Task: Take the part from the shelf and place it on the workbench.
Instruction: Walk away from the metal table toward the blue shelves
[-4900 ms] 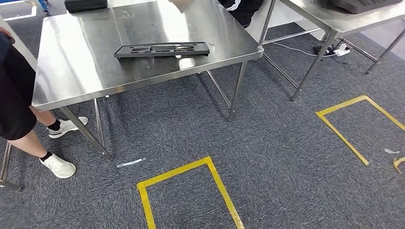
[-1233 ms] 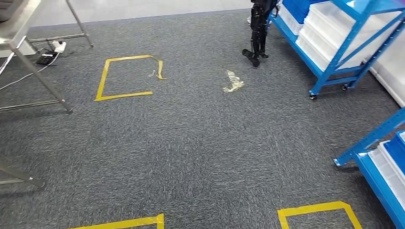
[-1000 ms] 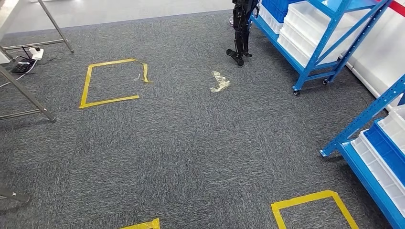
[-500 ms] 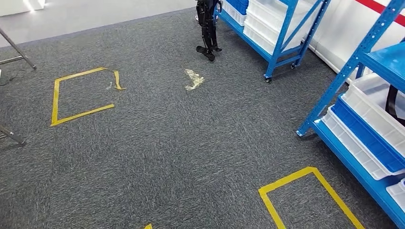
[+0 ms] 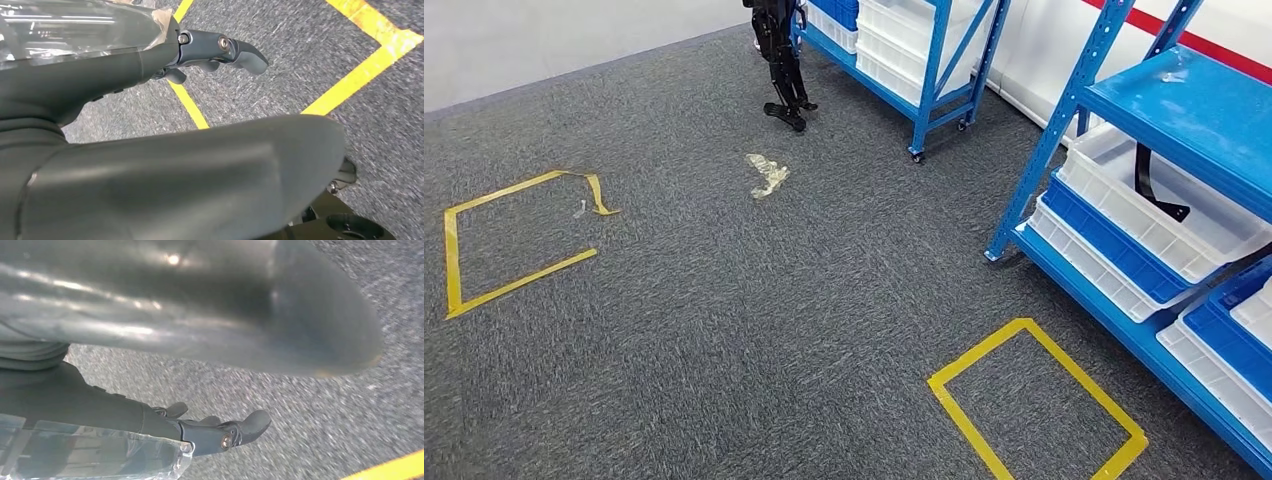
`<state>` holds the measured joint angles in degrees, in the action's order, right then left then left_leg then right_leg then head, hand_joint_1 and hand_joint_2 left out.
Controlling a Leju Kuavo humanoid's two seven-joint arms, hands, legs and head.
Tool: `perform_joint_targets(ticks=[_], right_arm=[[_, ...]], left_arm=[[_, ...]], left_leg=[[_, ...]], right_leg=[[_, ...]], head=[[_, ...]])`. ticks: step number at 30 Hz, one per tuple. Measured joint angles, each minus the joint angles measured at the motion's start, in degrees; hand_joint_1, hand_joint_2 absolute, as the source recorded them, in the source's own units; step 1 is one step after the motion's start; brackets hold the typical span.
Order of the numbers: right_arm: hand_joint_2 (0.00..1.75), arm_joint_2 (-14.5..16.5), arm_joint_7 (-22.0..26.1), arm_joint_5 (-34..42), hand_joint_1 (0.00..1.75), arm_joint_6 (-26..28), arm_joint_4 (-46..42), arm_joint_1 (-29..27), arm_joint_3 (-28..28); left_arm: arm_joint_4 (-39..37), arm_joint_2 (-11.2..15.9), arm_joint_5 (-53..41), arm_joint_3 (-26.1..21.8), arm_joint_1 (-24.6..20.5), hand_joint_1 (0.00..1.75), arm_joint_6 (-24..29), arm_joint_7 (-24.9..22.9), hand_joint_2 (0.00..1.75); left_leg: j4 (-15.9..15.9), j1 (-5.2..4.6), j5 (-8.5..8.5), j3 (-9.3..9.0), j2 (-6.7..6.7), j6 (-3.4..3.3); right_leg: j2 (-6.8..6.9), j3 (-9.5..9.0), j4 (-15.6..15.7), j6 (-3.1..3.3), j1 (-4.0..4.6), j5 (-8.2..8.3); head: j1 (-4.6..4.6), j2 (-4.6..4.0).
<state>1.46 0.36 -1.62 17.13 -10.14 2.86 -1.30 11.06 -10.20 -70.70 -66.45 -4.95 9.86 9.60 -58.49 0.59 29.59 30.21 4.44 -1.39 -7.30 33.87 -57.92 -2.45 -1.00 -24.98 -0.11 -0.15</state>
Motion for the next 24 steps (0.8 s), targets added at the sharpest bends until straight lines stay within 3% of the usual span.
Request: perform_joint_targets(ticks=[1,3,5,7,8,9,11,13,14,16,18,20,22,23,24], right_arm=[[0.0,0.0,0.0,0.0,0.0,-0.1,0.0,-0.1,0.0],[0.0,-0.1,-0.1,0.0,0.0,-0.2,0.0,-0.2,0.0],[0.0,-0.1,-0.1,0.0,0.0,-0.3,0.0,0.0,0.0],[0.0,-0.2,-0.1,0.2,0.0,-0.3,0.0,0.2,0.0],[0.0,-0.2,-0.1,0.2,0.0,-0.3,0.0,0.1,0.0],[0.0,-0.2,-0.1,0.3,0.0,-0.4,0.0,0.0,0.0],[0.0,-0.3,-0.1,0.4,0.0,-0.4,0.0,0.0,0.0],[0.0,-0.3,0.0,0.4,0.0,-0.4,0.0,0.2,0.0],[0.0,-0.3,0.1,0.4,0.0,-0.4,0.0,0.3,0.0],[0.0,-0.3,0.1,0.4,0.0,-0.4,0.0,0.2,0.0],[0.0,-0.4,0.1,0.4,0.0,-0.4,0.0,0.1,0.0],[0.0,-0.4,0.2,0.4,0.0,-0.4,0.0,0.2,0.0],[0.0,-0.4,0.2,0.4,0.0,-0.4,0.0,0.3,0.0],[0.0,-0.4,0.2,0.4,0.0,-0.4,0.0,0.2,0.0],[0.0,-0.4,0.2,0.4,0.0,-0.4,0.0,0.2,0.0]], left_arm=[[0.0,0.0,0.0,0.0,0.0,0.0,0.0,0.0,0.0],[0.0,0.0,0.0,0.0,-0.1,0.0,0.2,0.2,0.0],[0.0,0.0,0.0,0.0,0.0,0.0,0.4,0.5,0.0],[0.0,0.0,0.0,0.0,0.0,0.0,0.6,0.7,0.0],[0.0,0.0,-0.1,0.0,0.0,0.0,0.7,0.8,0.0],[0.0,0.0,-0.1,0.0,0.0,0.0,0.7,0.8,0.0],[0.0,0.1,-0.1,0.0,0.0,0.0,0.7,0.8,0.0],[0.0,0.1,-0.1,0.0,0.0,0.0,0.6,0.8,0.0],[0.0,0.2,-0.1,0.0,-0.1,0.0,0.6,0.8,0.0],[0.0,0.2,-0.1,0.0,-0.2,0.0,0.5,0.7,0.0],[0.0,0.1,-0.1,0.0,-0.4,0.0,0.5,0.7,0.0],[0.0,0.1,-0.1,0.0,-0.3,0.0,0.5,0.7,0.0],[0.0,0.1,-0.1,0.0,-0.1,0.0,0.5,0.7,0.0],[0.0,0.1,-0.1,0.0,-0.1,0.0,0.5,0.6,0.0],[0.0,0.1,-0.1,0.0,-0.1,0.0,0.5,0.5,0.0]], left_leg=[[0.2,-0.09,-0.26,-0.13,-0.74,-0.43],[0.8,-0.13,-0.79,-0.39,-2.3,-1.32],[1.0,-0.27,-0.99,-0.35,-4.14,-1.83],[0.9,-0.44,-1.0,-0.18,-6.05,-1.93],[0.9,-0.46,-0.98,-0.14,-6.86,-1.9],[0.9,-0.44,-0.93,-0.15,-7.59,-1.83],[0.8,-0.48,-0.71,-0.29,-8.84,-1.49],[0.7,-0.79,-0.33,-0.51,-9.89,-0.85],[0.7,-0.91,-0.2,-0.67,-10.39,-0.56],[0.8,-0.79,-0.01,-1.04,-11.11,0.02],[-0.7,-0.43,1.38,-0.65,-9.2,0.67],[-7.0,-0.16,5.1,2.12,-5.9,1.04],[-14.4,-0.1,8.17,5.81,-4.62,1.08],[-15.8,-0.08,8.1,6.72,-4.51,1.04],[-15.1,-0.05,6.86,6.59,-4.39,0.93]], right_leg=[[0.04,0.35,-0.1,-0.32,-0.12,0.11],[2.57,1.84,-2.3,-0.4,-0.03,-1.02],[5.76,5.02,-9.0,0.05,0.14,-4.24],[6.54,7.99,-15.7,-0.01,0.08,-6.76],[6.69,8.03,-16.4,-0.33,0.0,-6.82],[6.95,6.9,-14.8,-0.79,-0.08,-6.09],[9.0,2.27,-6.9,-1.58,-0.2,-3.63],[11.0,-1.08,-1.1,-1.41,0.04,-2.08],[11.25,-1.52,-0.2,-1.01,0.24,-1.91],[10.0,-1.36,-0.2,-0.23,0.24,-1.7],[8.85,-1.32,-0.1,0.55,-0.18,-1.48],[7.6,-1.32,0.0,1.3,-0.32,-1.29],[6.14,-1.18,0.0,1.7,-0.08,-1.17],[5.37,-1.17,-0.1,1.74,0.01,-1.14],[4.59,-1.23,-0.1,1.77,0.07,-1.11]], head=[[0.0,0.0],[0.16,0.0],[0.44,0.0],[0.59,0.0],[0.61,0.0],[0.62,0.0],[0.64,0.0],[0.49,0.0],[0.38,0.0],[0.22,0.0],[0.06,0.0],[-0.18,0.0],[-0.23,0.0],[-0.24,0.0],[-0.23,0.0]])
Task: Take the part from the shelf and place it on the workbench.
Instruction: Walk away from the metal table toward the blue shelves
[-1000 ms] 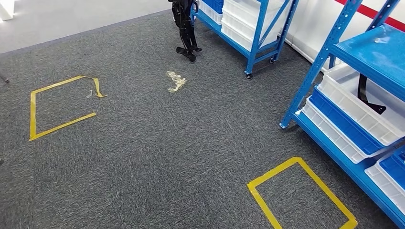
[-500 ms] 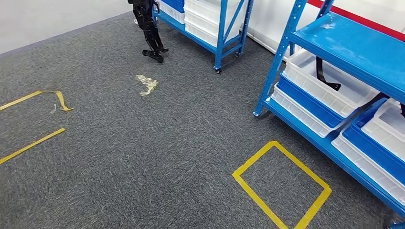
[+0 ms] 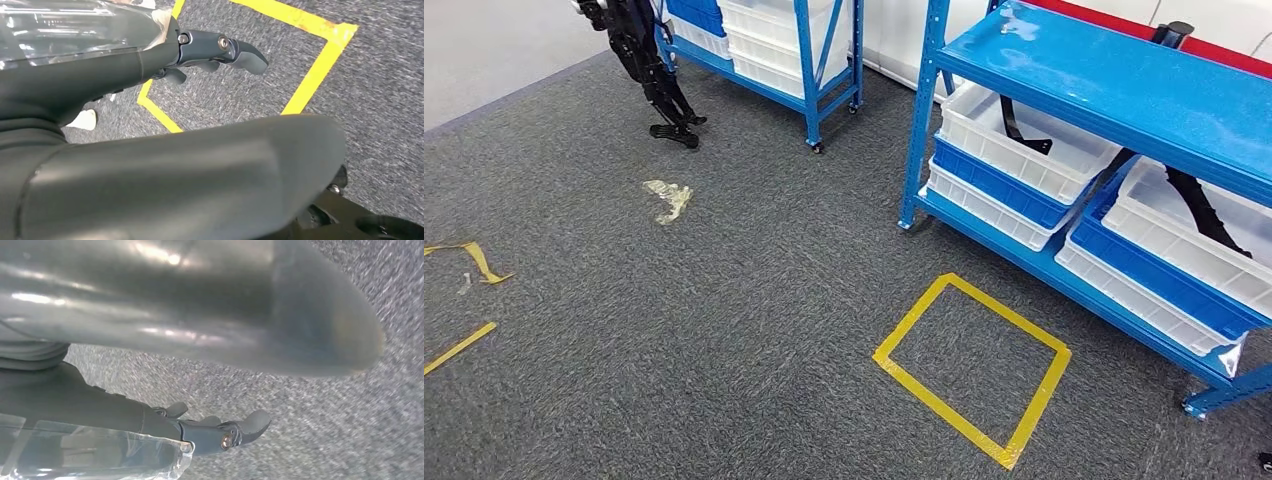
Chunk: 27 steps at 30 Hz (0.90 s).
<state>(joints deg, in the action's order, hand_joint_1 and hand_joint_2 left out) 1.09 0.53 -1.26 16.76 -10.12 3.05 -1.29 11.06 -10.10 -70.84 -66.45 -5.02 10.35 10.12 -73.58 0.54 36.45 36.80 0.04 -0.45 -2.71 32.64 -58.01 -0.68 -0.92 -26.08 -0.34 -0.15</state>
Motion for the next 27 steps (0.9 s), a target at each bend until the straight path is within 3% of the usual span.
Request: perform_joint_targets(ticks=[1,3,5,6,10,12,13,14,15,16,17,18,19,20,22,25,27], right_arm=[[0.0,0.0,0.0,0.0,0.0,0.0,0.0,0.0,0.0],[0.0,0.0,0.0,-0.2,0.0,0.0,0.0,0.0,0.0],[0.0,0.0,0.0,-0.3,0.0,-0.1,0.0,0.1,0.0],[0.0,0.0,0.0,-0.4,0.0,-0.1,0.0,0.2,0.0],[0.0,0.1,0.0,-0.4,0.0,-0.1,0.0,0.2,0.0],[0.0,0.1,0.0,-0.5,0.0,-0.1,0.0,0.1,0.0],[0.0,0.1,-0.1,-0.6,0.0,-0.1,0.0,0.0,0.0],[0.0,0.0,-0.2,-0.9,0.0,-0.1,0.0,0.0,0.0],[0.0,0.0,-0.3,-1.3,0.0,0.0,0.0,-0.1,-0.1],[0.0,0.0,-0.4,-1.7,0.0,0.1,0.0,-0.1,-0.1],[0.0,-0.1,-0.5,-2.0,0.0,0.3,0.0,-0.1,-0.1],[0.0,-0.2,-0.5,-2.2,0.0,0.4,0.0,-0.1,-0.2],[0.0,-0.2,-0.5,-2.4,0.0,0.5,0.0,-0.1,-0.2],[0.0,-0.2,-0.5,-2.6,0.0,0.6,0.0,-0.1,-0.3],[0.0,-0.1,-0.6,-2.8,0.0,0.7,0.0,-0.1,-0.5],[0.0,-0.1,-0.7,-2.7,0.0,0.6,0.0,-0.1,-0.6],[0.0,0.0,-0.7,-2.6,0.0,0.6,0.0,-0.1,-0.6]], left_arm=[[0.0,0.0,0.0,0.0,0.0,0.0,0.0,-0.1,0.0],[0.0,0.0,0.0,0.0,0.0,0.0,0.0,-0.4,0.0],[0.0,0.1,0.0,0.0,0.0,0.0,0.0,-0.5,0.0],[0.0,0.1,-0.1,0.0,0.0,0.0,0.0,-0.5,0.0],[0.0,0.1,-0.1,0.0,0.0,0.0,0.0,-0.5,0.0],[0.0,0.1,-0.1,0.0,0.0,0.0,0.0,-0.6,0.0],[0.0,0.0,-0.1,0.0,0.0,0.0,0.0,-0.7,0.0],[0.0,0.0,-0.1,0.0,0.0,0.0,0.0,-0.9,0.0],[0.0,0.0,0.0,0.0,0.0,0.0,0.0,-1.1,0.0],[0.0,0.0,0.0,0.0,0.0,0.0,0.1,-1.3,0.0],[0.0,-0.1,0.0,0.0,0.1,0.0,0.2,-1.4,0.0],[0.0,-0.1,0.0,0.0,0.1,0.0,0.2,-1.4,0.0],[0.0,-0.1,0.0,0.0,0.1,0.0,0.2,-1.3,0.0],[0.0,-0.1,0.0,0.0,0.0,0.0,0.2,-1.3,0.0],[0.0,0.0,0.0,0.0,0.0,0.0,0.3,-1.2,0.0],[0.0,0.0,0.0,0.0,0.0,0.0,0.4,-1.2,0.0],[0.0,0.0,0.0,0.0,0.0,0.0,0.5,-1.2,0.0]], left_leg=[[2.9,0.06,-2.13,-1.16,0.38,-0.14],[10.6,0.35,-6.17,-4.53,3.26,-0.4],[14.6,0.53,-7.47,-6.1,5.89,-0.48],[14.9,0.54,-7.36,-6.13,6.26,-0.47],[14.9,0.42,-7.4,-6.1,5.92,-0.5],[15.0,0.09,-7.51,-6.14,5.26,-0.82],[15.3,-0.01,-7.8,-6.26,4.38,-1.28],[15.7,-0.16,-8.09,-6.32,2.96,-1.8],[16.1,-0.21,-8.38,-6.36,1.3,-2.24],[16.4,-0.15,-8.55,-6.4,-0.18,-2.48],[16.3,-0.18,-8.52,-6.37,-1.22,-2.43],[16.2,-0.23,-8.41,-6.34,-1.68,-2.16],[16.1,-0.29,-8.29,-6.35,-1.79,-1.83],[16.0,-0.39,-8.2,-6.34,-1.82,-1.54],[15.8,-0.44,-8.14,-6.3,-1.81,-1.99],[16.1,-0.43,-8.43,-6.38,-1.73,-2.88],[18.9,-0.4,-9.77,-7.85,-1.83,-3.17]], right_leg=[[-0.8,-0.09,0.0,-0.02,0.02,0.01],[-2.26,-0.11,-0.2,-0.2,0.18,0.04],[-3.33,0.2,-0.3,-0.59,0.38,0.17],[-3.61,0.34,-0.3,-0.77,0.49,0.23],[-3.85,0.47,-0.3,-0.96,0.31,0.34],[-4.53,0.8,-0.1,-1.4,0.07,0.59],[-3.93,1.33,-0.6,-1.67,0.08,0.4],[-2.52,3.23,-4.0,-1.71,0.11,-1.1],[-0.8,5.03,-7.8,-1.99,0.02,-2.58],[1.25,5.4,-9.4,-2.4,-0.1,-3.42],[2.37,4.62,-9.1,-2.91,-0.43,-3.56],[2.76,2.3,-5.6,-3.47,-0.6,-2.51],[2.93,-0.03,-1.7,-3.55,-0.62,-1.43],[3.02,-1.05,0.0,-3.34,-0.53,-1.08],[2.93,-1.32,0.5,-2.82,-0.46,-0.93],[2.94,-1.5,1.1,-2.92,-0.93,-0.52],[2.98,-2.26,2.3,-3.07,-0.77,-0.04]], head=[[0.0,0.0],[0.02,0.0],[0.09,0.0],[0.13,0.0],[0.13,0.0],[0.05,0.0],[0.06,0.0],[0.19,0.0],[0.37,0.0],[0.53,0.0],[0.67,0.0],[0.69,0.0],[0.64,0.0],[0.6,0.0],[0.51,0.0],[0.47,0.0],[0.35,0.0]])
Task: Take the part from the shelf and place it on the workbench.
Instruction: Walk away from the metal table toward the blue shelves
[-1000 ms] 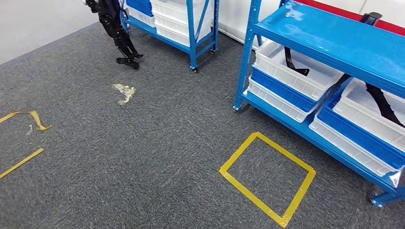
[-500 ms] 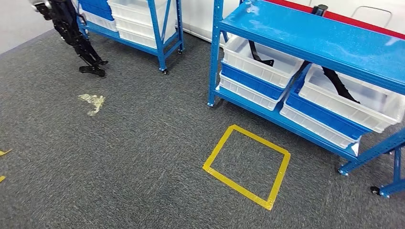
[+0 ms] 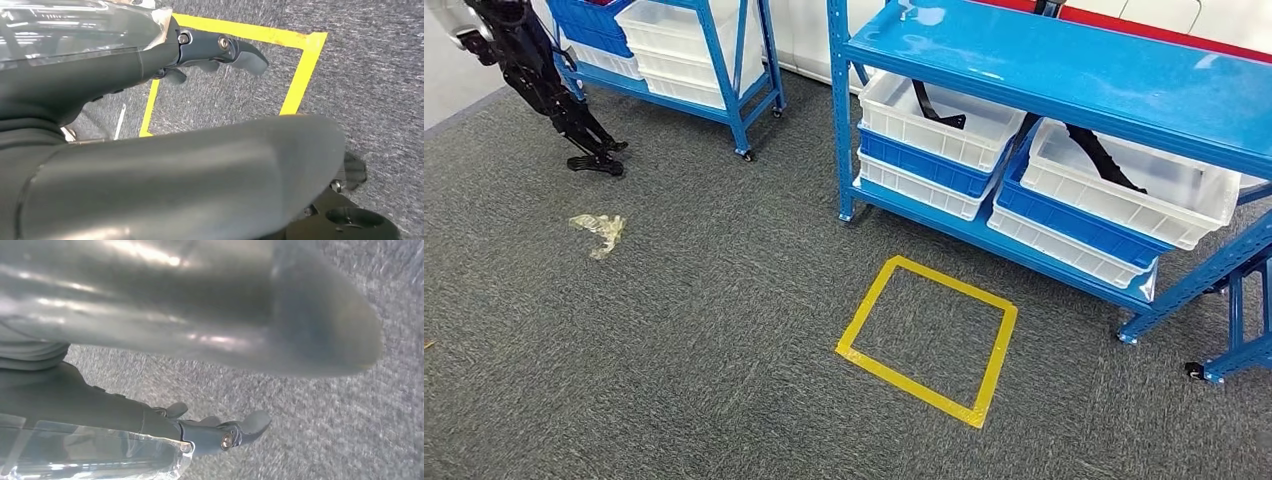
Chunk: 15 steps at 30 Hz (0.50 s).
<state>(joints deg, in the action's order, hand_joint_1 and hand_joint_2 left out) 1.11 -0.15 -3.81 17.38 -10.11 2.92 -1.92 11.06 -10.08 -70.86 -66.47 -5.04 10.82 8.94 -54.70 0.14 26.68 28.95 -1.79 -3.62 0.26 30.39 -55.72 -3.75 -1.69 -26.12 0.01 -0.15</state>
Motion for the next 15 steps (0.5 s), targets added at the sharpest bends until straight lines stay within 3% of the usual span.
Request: perform_joint_targets(ticks=[2,5,6,7,10,11,12,15], right_arm=[[0.0,0.1,0.0,0.0,0.0,0.0,0.0,0.0,0.0],[0.0,-0.1,0.0,0.1,0.0,0.0,0.0,-0.1,0.0],[0.0,-0.2,0.0,0.1,0.0,-0.1,0.0,-0.2,0.0],[0.0,-0.3,0.0,0.1,0.0,-0.1,0.0,-0.3,0.0],[0.0,0.1,0.0,0.3,0.0,-0.3,0.0,-0.2,-0.1],[0.0,0.3,0.0,0.3,0.0,-0.4,0.0,0.0,-0.1],[0.0,0.4,0.0,0.4,0.0,-0.5,0.0,0.1,-0.1],[0.0,0.2,-0.1,0.5,0.0,-0.6,0.0,0.2,-0.1]], left_arm=[[0.0,-0.2,0.0,0.0,0.0,0.0,0.0,0.0,0.0],[0.0,-0.2,0.0,0.0,-0.1,0.0,0.0,0.0,0.0],[0.0,-0.2,-0.1,0.0,0.0,0.0,0.0,0.0,0.0],[0.0,-0.3,-0.1,0.0,0.0,0.0,0.0,0.0,0.0],[0.1,0.0,-0.4,0.0,0.1,0.0,0.1,0.0,0.0],[0.1,0.1,-0.4,0.0,0.1,0.0,0.1,0.1,0.0],[0.1,0.3,-0.5,0.0,0.1,0.0,0.2,0.2,0.0],[0.1,0.0,-0.6,0.0,0.0,0.0,0.2,0.5,0.0]], left_leg=[[3.9,0.43,-1.89,-2.1,-0.18,-0.06],[5.5,1.08,-2.87,-2.66,-0.37,0.78],[5.3,1.34,-2.8,-2.57,-0.47,1.22],[5.1,1.72,-2.6,-2.48,-0.63,1.81],[2.0,3.13,-0.74,-1.43,-1.47,4.65],[0.6,3.34,0.15,-0.84,-1.88,5.58],[-0.4,3.48,0.82,-0.47,-2.27,6.18],[-0.6,4.12,1.18,-1.08,-3.14,6.77]], right_leg=[[-0.06,0.53,-1.3,0.24,0.32,-1.01],[-0.2,5.44,-10.9,0.21,-0.34,-4.56],[-0.19,6.46,-12.7,-0.28,-0.76,-4.75],[-0.12,6.51,-12.5,-1.08,-1.28,-4.1],[1.95,3.17,-4.4,-4.27,-2.88,-0.51],[2.52,2.69,-3.2,-4.26,-3.02,-0.18],[2.73,2.77,-3.1,-3.72,-2.89,-0.37],[0.96,2.97,-3.4,-0.86,-1.7,-0.37]], head=[[0.02,0.0],[0.13,0.0],[0.13,0.0],[0.13,0.0],[0.4,0.0],[0.34,0.0],[0.05,0.0],[-1.48,0.0]])
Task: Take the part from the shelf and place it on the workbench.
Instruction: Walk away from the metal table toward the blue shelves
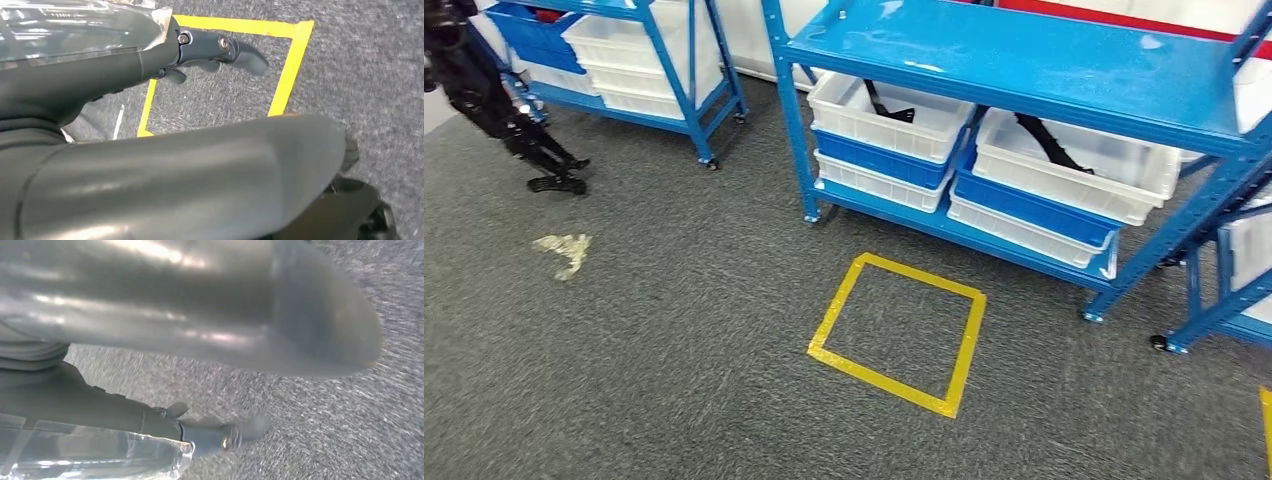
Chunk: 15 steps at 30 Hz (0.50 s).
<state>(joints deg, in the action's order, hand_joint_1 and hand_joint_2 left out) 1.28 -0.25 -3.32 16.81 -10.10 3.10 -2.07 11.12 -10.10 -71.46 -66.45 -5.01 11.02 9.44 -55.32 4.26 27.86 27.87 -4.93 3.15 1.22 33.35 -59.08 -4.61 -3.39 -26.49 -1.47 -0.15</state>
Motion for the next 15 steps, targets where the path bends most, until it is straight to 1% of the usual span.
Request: perform_joint_targets(ticks=[1,2,3,4,5,6,7,8,9,10,11,12,13,14,15], right_arm=[[0.0,-0.1,0.0,0.0,0.0,0.0,0.0,-0.1,0.0],[0.0,-0.3,0.0,0.1,0.0,0.1,0.0,-0.1,0.0],[0.0,-0.3,0.0,0.1,0.0,0.1,0.0,0.0,0.0],[0.0,-0.3,0.0,0.1,0.0,0.1,0.0,0.0,0.0],[0.0,-0.3,0.1,0.1,0.0,0.1,0.0,0.0,0.0],[0.0,-0.2,0.1,0.1,0.0,0.1,0.0,0.0,0.0],[0.0,-0.2,0.2,0.0,0.0,0.2,0.0,0.0,0.0],[0.0,-0.2,0.3,-0.1,0.0,0.2,0.0,-0.1,0.0],[0.0,-0.2,0.4,-0.2,0.0,0.4,0.0,-0.1,0.0],[0.0,-0.2,0.4,-0.4,0.0,0.5,0.0,-0.1,0.0],[0.0,-0.2,0.4,-0.5,0.0,0.7,0.0,-0.1,0.0],[0.0,-0.2,0.4,-0.5,0.0,0.8,0.0,-0.1,0.0],[0.0,-0.2,0.4,-0.6,0.0,0.8,0.0,-0.1,-0.1],[0.0,-0.2,0.4,-0.7,0.0,0.9,0.0,-0.2,-0.1],[0.0,-0.2,0.4,-0.8,0.0,0.9,0.0,-0.2,-0.1]], left_arm=[[0.0,-0.1,0.0,0.0,-0.1,0.0,0.0,0.1,0.0],[0.0,-0.2,-0.1,0.0,-0.2,0.0,0.0,0.2,0.0],[-0.1,-0.3,-0.2,0.0,-0.3,0.0,0.0,0.3,0.0],[-0.1,-0.3,-0.2,0.0,-0.2,0.0,0.0,0.3,0.0],[-0.1,-0.3,-0.3,0.0,-0.1,0.0,0.0,0.3,0.0],[-0.1,-0.3,-0.3,0.0,0.0,0.0,0.0,0.3,0.0],[-0.1,-0.3,-0.4,0.0,0.1,0.0,0.0,0.3,0.0],[-0.1,-0.3,-0.4,0.0,0.1,0.0,0.0,0.3,0.0],[-0.1,-0.2,-0.4,0.0,0.1,0.0,0.0,0.3,0.0],[-0.1,-0.2,-0.5,0.0,0.0,0.0,0.0,0.3,0.0],[-0.1,-0.2,-0.5,0.0,0.0,0.0,0.0,0.3,0.0],[-0.1,-0.2,-0.5,0.0,-0.1,0.0,0.0,0.3,0.0],[-0.1,-0.2,-0.5,0.0,-0.1,0.0,0.0,0.4,0.0],[-0.1,-0.2,-0.5,0.0,-0.1,0.0,-0.1,0.4,0.0],[-0.1,-0.1,-0.5,0.0,-0.1,0.0,-0.1,0.4,0.0]], left_leg=[[-0.7,0.11,0.76,0.2,0.5,-0.03],[-2.8,0.11,2.39,1.2,1.42,-0.23],[-6.5,-0.05,4.52,2.96,2.71,-0.62],[-11.1,-0.37,6.64,5.17,3.76,-1.14],[-15.4,-0.68,8.17,7.33,4.38,-1.58],[-18.1,-0.96,8.62,8.81,4.69,-2.03],[-18.5,-1.21,7.95,9.29,4.83,-2.49],[-16.8,-1.43,6.31,8.69,4.95,-2.98],[-13.3,-1.59,4.17,7.18,5.15,-3.46],[-9.5,-1.75,2.66,5.48,5.62,-3.77],[-6.4,-1.93,1.67,4.11,6.06,-3.86],[-4.4,-2.19,1.32,3.33,6.43,-3.84],[-3.7,-2.52,1.47,3.15,6.66,-3.78],[-3.5,-2.84,1.3,3.24,6.56,-3.87],[-3.3,-2.97,1.0,3.21,6.39,-4.23]], right_leg=[[-0.47,-0.06,0.2,0.63,0.3,0.12],[-0.9,-0.01,0.2,1.31,0.45,0.17],[-1.27,0.09,0.2,1.79,0.46,0.23],[-1.72,0.21,0.2,2.09,0.71,0.26],[-2.25,0.33,0.2,2.34,0.93,0.31],[-2.74,0.38,0.2,2.46,1.18,0.36],[-3.22,0.38,0.2,2.55,1.38,0.41],[-3.65,0.33,0.2,2.58,1.5,0.45],[-4.0,0.24,0.2,2.59,1.57,0.48],[-4.34,0.18,0.2,2.5,1.68,0.51],[-4.58,0.22,0.1,2.33,1.82,0.55],[-4.73,0.32,0.2,2.05,1.88,0.64],[-4.82,0.43,0.3,1.65,1.86,0.78],[-4.94,0.57,0.5,1.18,1.75,0.97],[-4.82,0.72,0.5,0.77,1.57,1.07]], head=[[-0.22,0.0],[-0.33,0.0],[-0.46,0.0],[-0.55,0.0],[-0.61,0.0],[-0.61,0.0],[-0.64,0.0],[-0.63,0.0],[-0.65,0.0],[-0.65,0.0],[-0.6,0.0],[-0.58,0.0],[-0.56,0.0],[-0.55,0.0],[-0.55,0.0]])
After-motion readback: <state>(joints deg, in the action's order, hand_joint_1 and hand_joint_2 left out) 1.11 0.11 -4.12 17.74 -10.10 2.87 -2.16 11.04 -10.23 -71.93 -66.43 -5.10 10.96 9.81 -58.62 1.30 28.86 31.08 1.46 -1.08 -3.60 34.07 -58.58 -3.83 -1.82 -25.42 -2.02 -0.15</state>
